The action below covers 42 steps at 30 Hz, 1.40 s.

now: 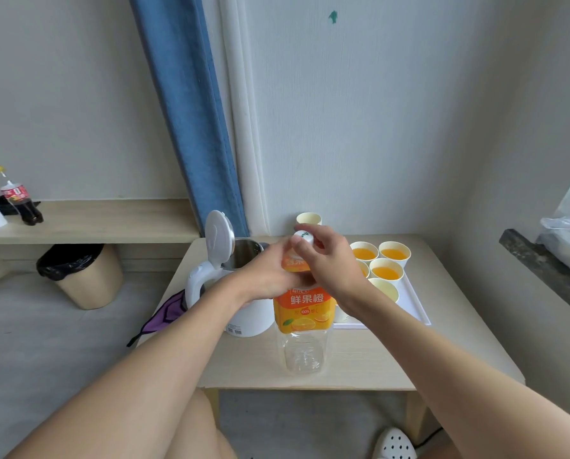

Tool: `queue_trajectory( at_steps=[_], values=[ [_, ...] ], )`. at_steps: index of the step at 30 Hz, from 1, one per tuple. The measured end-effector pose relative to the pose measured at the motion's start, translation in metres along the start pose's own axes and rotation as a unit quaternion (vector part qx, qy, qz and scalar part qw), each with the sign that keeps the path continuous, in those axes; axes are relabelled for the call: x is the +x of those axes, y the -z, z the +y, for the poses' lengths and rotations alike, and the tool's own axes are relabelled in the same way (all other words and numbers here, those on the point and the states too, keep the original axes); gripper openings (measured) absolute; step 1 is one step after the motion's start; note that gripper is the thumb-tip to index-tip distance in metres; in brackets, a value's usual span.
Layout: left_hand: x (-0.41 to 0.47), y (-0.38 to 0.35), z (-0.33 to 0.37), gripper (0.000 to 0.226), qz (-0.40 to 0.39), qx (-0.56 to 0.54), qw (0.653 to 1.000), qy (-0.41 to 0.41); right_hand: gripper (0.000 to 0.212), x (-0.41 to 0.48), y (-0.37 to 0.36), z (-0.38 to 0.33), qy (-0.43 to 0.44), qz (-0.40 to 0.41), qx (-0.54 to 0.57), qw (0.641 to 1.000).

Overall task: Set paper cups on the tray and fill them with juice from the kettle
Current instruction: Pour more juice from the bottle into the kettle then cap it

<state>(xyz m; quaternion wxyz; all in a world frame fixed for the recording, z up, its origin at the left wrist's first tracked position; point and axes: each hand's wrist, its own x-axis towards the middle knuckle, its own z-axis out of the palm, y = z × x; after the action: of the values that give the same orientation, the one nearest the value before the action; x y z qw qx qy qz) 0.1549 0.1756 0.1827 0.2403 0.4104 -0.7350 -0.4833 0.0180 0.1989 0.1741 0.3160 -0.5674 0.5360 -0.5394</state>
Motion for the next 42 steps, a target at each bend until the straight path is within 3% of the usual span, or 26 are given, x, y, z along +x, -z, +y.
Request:
queue_trajectory(
  at_steps=[3, 6, 11, 14, 17, 23, 26, 29, 34, 42],
  values=[
    [0.001, -0.001, 0.0, 0.04, -0.008, 0.0, 1.0, 0.002, 0.017, 0.003, -0.005, 0.001, -0.005, 0.027, 0.01, 1.0],
    [0.0, 0.0, -0.001, 0.043, -0.02, -0.003, 1.0, 0.0, 0.029, 0.007, -0.011, 0.001, -0.016, 0.058, 0.007, 0.998],
    [0.002, 0.0, -0.002, 0.046, -0.005, -0.006, 1.0, -0.002, 0.011, 0.001, 0.0, 0.001, -0.014, -0.014, 0.043, 0.999],
    [0.002, -0.001, -0.002, 0.052, -0.012, 0.001, 1.0, -0.004, 0.007, 0.004, -0.003, 0.001, -0.019, 0.009, 0.057, 0.998],
    [0.0, 0.001, -0.002, 0.055, -0.017, 0.005, 1.0, -0.011, 0.025, 0.008, -0.012, 0.0, -0.022, 0.045, 0.031, 0.998],
    [0.002, -0.001, -0.003, 0.051, -0.009, -0.007, 1.0, -0.004, 0.021, 0.001, 0.002, 0.003, -0.013, -0.026, 0.042, 0.999],
    [0.002, 0.0, -0.003, 0.049, -0.011, -0.003, 1.0, -0.004, 0.013, 0.004, -0.004, 0.002, -0.02, 0.011, 0.041, 0.999],
    [0.002, 0.0, -0.003, 0.046, -0.017, -0.001, 1.0, -0.002, 0.022, 0.007, -0.011, -0.001, -0.013, 0.044, 0.007, 0.999],
    [0.001, -0.001, -0.001, 0.04, -0.014, -0.001, 1.0, -0.004, 0.026, 0.0, -0.001, 0.001, -0.006, -0.016, 0.002, 1.0],
    [0.002, -0.001, -0.002, 0.036, -0.007, 0.014, 1.0, 0.0, 0.031, 0.004, -0.016, 0.005, 0.023, 0.08, -0.082, 0.993]
  ],
)
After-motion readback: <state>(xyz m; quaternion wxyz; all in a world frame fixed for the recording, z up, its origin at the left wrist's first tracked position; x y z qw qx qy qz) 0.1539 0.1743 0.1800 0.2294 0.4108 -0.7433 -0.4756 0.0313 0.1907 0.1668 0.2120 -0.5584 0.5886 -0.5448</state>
